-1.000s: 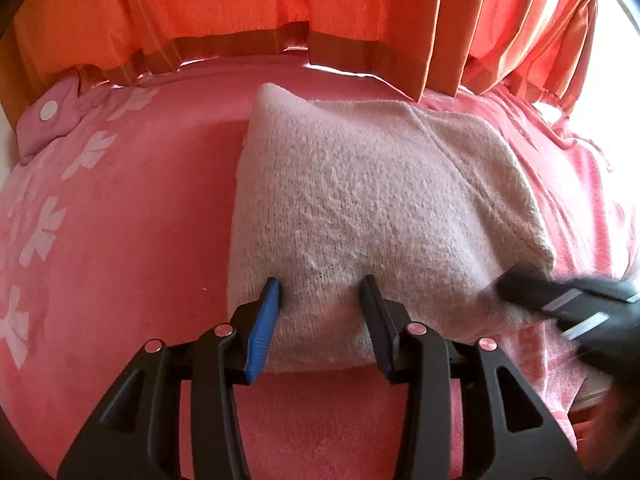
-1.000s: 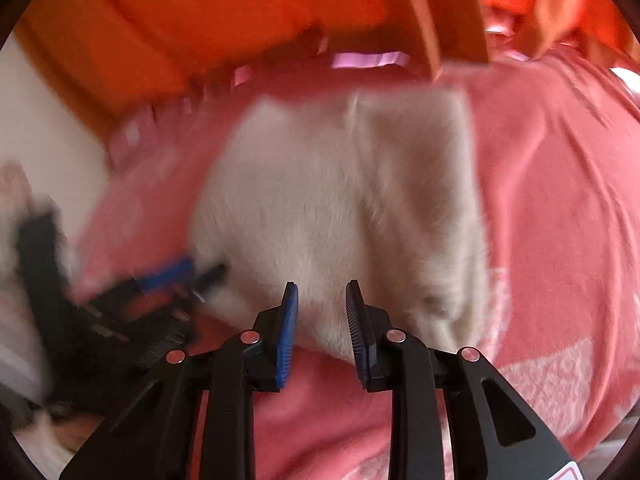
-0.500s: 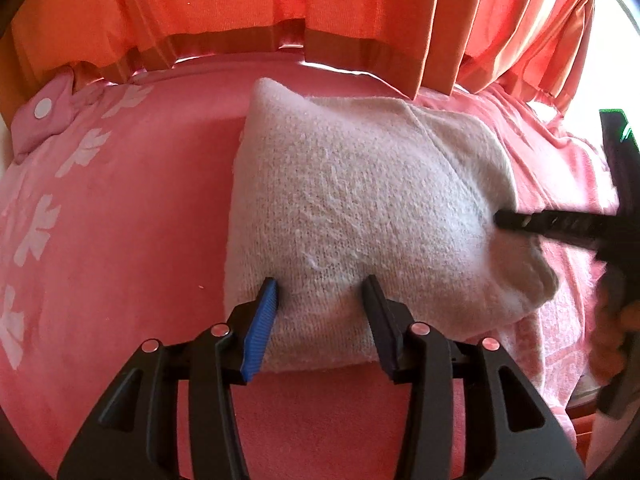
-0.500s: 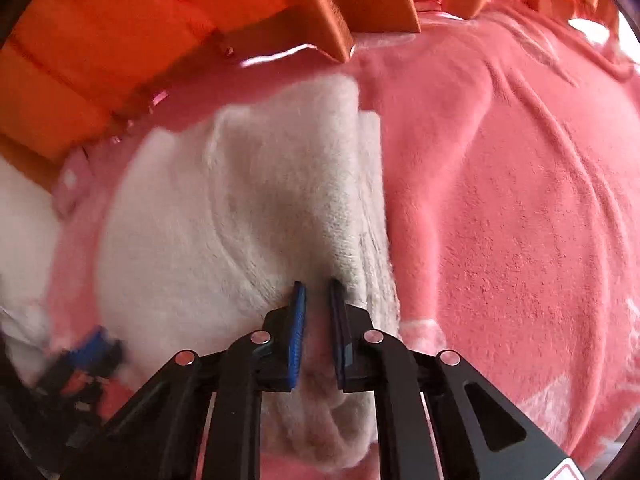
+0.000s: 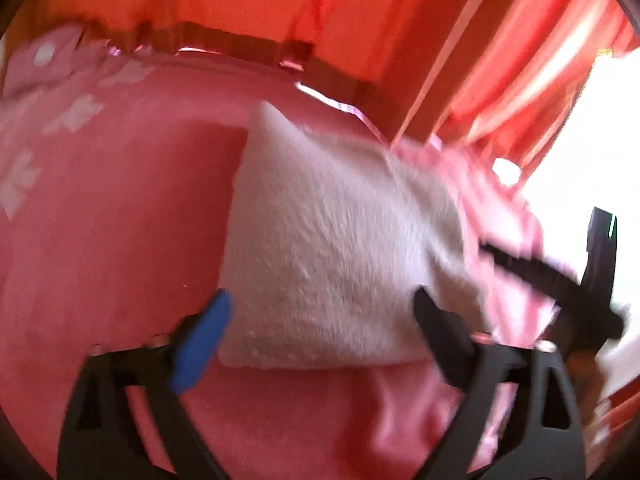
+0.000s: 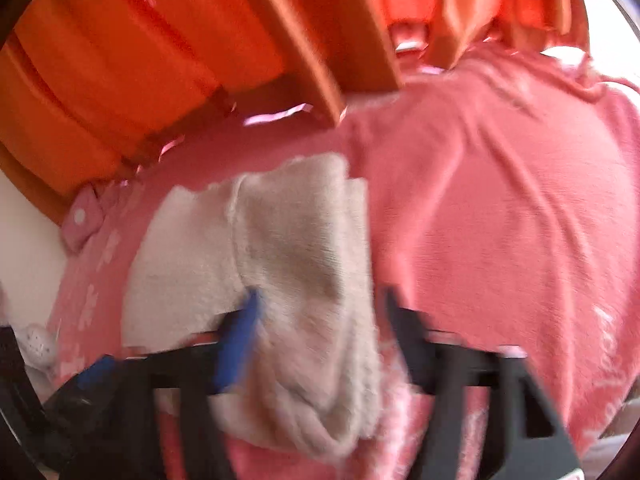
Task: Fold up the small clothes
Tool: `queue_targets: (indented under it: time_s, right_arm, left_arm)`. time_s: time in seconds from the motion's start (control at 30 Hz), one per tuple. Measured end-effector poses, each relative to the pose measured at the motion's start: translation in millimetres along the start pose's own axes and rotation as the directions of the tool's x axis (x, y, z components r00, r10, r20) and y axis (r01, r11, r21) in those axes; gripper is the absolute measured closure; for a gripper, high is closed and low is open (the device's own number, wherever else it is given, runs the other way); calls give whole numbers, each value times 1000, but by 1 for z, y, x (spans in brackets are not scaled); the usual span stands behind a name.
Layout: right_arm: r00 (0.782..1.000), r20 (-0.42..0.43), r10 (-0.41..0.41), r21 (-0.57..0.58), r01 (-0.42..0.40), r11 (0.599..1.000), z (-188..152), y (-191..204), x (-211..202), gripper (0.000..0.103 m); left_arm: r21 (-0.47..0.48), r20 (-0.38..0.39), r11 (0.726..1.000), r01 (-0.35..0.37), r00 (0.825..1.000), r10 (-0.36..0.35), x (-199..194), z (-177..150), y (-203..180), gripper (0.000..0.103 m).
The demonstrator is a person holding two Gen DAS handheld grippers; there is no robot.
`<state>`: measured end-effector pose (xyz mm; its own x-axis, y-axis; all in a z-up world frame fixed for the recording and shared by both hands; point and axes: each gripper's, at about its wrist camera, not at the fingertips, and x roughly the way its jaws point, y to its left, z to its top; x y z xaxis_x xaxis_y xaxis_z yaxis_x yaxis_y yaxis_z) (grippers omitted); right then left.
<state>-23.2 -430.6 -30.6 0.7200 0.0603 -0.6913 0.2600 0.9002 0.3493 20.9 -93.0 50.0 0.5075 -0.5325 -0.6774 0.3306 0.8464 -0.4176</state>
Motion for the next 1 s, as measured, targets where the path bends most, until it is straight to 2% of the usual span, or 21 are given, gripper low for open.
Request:
queue_targets:
  time_s: [0.07, 0.17, 0.27, 0.33, 0.4, 0.57, 0.6, 0.63, 0.7, 0.73, 0.77, 0.83, 1.0]
  right_arm:
    - [998, -52, 42, 31, -40, 999, -10, -11, 11, 24]
    - [983, -123, 138, 131, -121, 984, -20, -23, 28, 24]
    - [960, -156, 232, 187, -202, 961, -26, -21, 42, 24]
    - [958, -176, 226, 175, -195, 965, -27, -14, 54, 19]
    - [960, -187, 207, 157, -179, 971, -28, -6, 61, 15]
    - [967, -186, 176, 138, -151, 979, -18, 10, 70, 12]
    - [967, -189, 170, 127, -147, 981, -17, 10, 68, 17]
    - [969, -187, 161, 93, -146, 985, -15, 18, 65, 32]
    - [968, -193, 161, 44, -155, 987, -13, 26, 56, 57]
    - [972, -190, 138, 18, -137, 990, -12, 32, 52, 64]
    - [974, -185, 131, -1, -133, 991, -10, 37, 44, 65]
    - [975, -157, 157, 3, -159, 987, -6, 46, 29, 70]
    - [979, -32, 202, -42, -204, 978, 13, 73, -28, 72]
  left_arm:
    - [-59, -7, 998, 13, 1000, -13, 5, 8, 17, 7]
    - [-160, -81, 987, -2, 997, -11, 33, 15, 43, 7]
    - [-265, -161, 963, 47, 983, -92, 60, 14, 58, 7]
    - [-298, -175, 950, 97, 972, -154, 71, 12, 57, 7]
    - [-291, -181, 949, 123, 967, -181, 80, 14, 50, 6]
    - [-227, -207, 969, 94, 968, -142, 92, 22, 29, 6]
    - [-223, -208, 970, 98, 967, -145, 93, 24, 27, 8]
    - [-213, -211, 972, 96, 967, -142, 91, 27, 24, 14]
    - [-183, -210, 978, 97, 968, -135, 85, 31, 19, 26]
    - [-164, -211, 981, 101, 968, -135, 81, 34, 16, 35]
    - [-146, -209, 983, 108, 968, -137, 76, 36, 14, 43]
    - [-111, -188, 983, 148, 968, -167, 58, 45, 9, 50]
    - [-20, -104, 970, 242, 965, -242, 7, 78, -14, 53]
